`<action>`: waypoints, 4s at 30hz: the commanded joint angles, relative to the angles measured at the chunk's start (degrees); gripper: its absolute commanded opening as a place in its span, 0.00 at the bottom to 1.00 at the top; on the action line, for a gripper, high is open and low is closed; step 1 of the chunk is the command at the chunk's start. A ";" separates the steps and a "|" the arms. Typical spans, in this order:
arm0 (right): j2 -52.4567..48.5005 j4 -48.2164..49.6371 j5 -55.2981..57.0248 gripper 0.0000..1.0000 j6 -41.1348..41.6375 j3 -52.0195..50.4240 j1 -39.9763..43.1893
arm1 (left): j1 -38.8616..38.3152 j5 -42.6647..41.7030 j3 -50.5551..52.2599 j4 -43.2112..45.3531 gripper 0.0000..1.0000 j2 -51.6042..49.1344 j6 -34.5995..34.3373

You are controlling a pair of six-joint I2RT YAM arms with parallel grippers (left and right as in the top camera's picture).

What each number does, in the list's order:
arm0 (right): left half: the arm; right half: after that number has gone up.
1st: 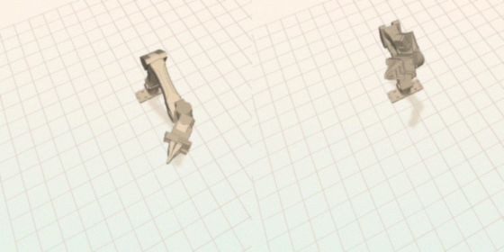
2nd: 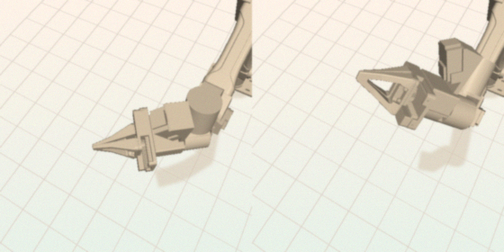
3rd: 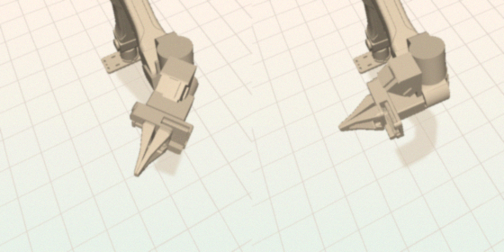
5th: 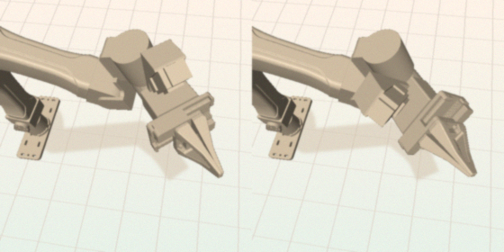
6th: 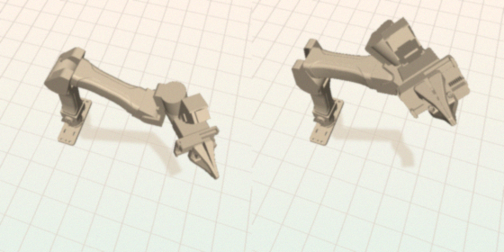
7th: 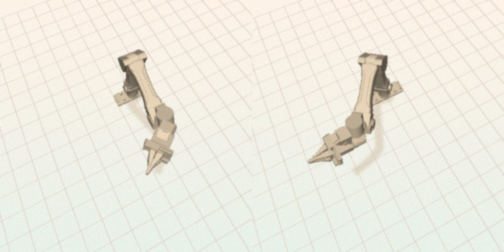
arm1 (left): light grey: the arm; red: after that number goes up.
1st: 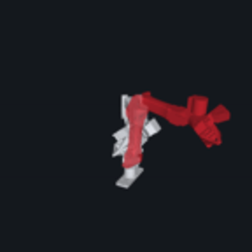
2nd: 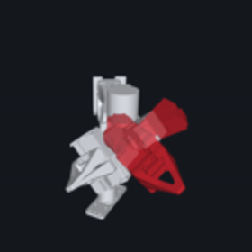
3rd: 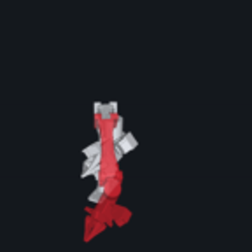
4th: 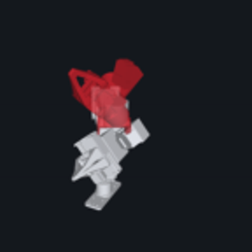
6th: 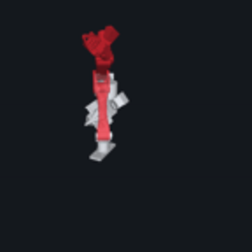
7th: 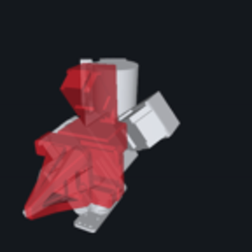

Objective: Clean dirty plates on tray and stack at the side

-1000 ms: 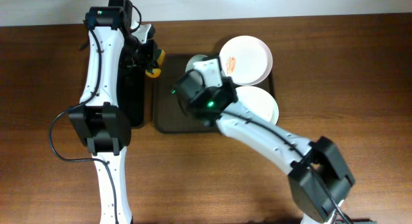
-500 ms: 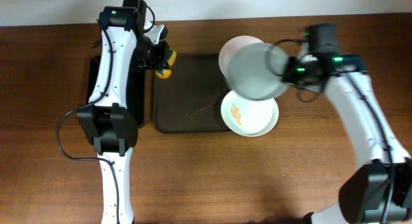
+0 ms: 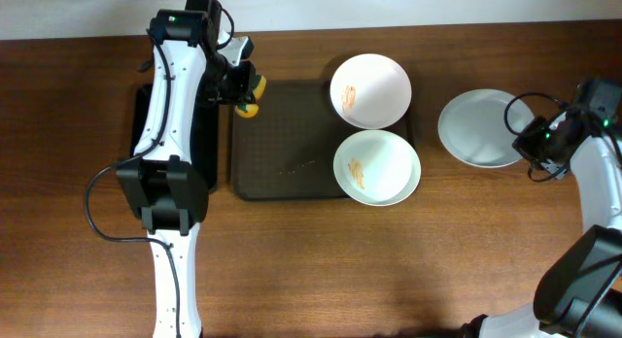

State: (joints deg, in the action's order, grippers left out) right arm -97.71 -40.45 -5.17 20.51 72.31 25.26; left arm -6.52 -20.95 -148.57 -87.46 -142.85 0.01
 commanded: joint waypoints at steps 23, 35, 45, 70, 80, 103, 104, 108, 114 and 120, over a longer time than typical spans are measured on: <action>-7.50 1.90 -1.03 0.50 -0.63 3.76 -0.52 | 0.13 -0.04 -0.39 1.51 0.01 0.22 1.11; -4.66 -22.95 -10.25 0.41 -2.71 11.85 -18.80 | 0.13 0.85 -0.39 1.46 0.01 0.22 1.11; -4.74 -8.33 1.55 0.33 3.13 -6.54 -31.76 | 0.13 0.83 -0.39 1.73 0.01 0.22 1.11; -4.87 -7.78 5.49 0.04 11.52 10.62 -47.39 | 0.13 0.83 -0.39 1.73 0.01 0.22 1.11; -15.37 -1.77 14.84 0.04 26.03 10.58 -54.16 | 0.13 0.83 -0.39 1.97 0.01 0.22 1.11; -20.68 5.38 -12.09 0.54 -2.45 11.89 -41.18 | 0.13 0.83 -0.39 2.80 0.01 0.22 1.11; -20.94 5.42 -12.85 0.54 -3.43 11.89 -40.46 | 0.13 0.83 -0.39 2.80 0.01 0.22 1.11; -22.58 5.35 -14.38 0.54 -4.26 12.11 -40.28 | 0.13 0.83 -0.39 2.80 0.01 0.22 1.11; -22.58 5.57 -15.98 0.43 -3.72 12.31 -40.70 | 0.13 0.83 -0.39 2.43 0.01 0.22 1.11; -24.57 8.55 -10.67 0.36 -3.54 12.28 -43.39 | 0.13 0.83 -0.39 2.86 0.01 0.22 1.11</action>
State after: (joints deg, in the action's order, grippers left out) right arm -120.07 -33.74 -18.09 17.43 83.29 -16.32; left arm -6.52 -20.47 -148.57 -84.79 -142.85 0.01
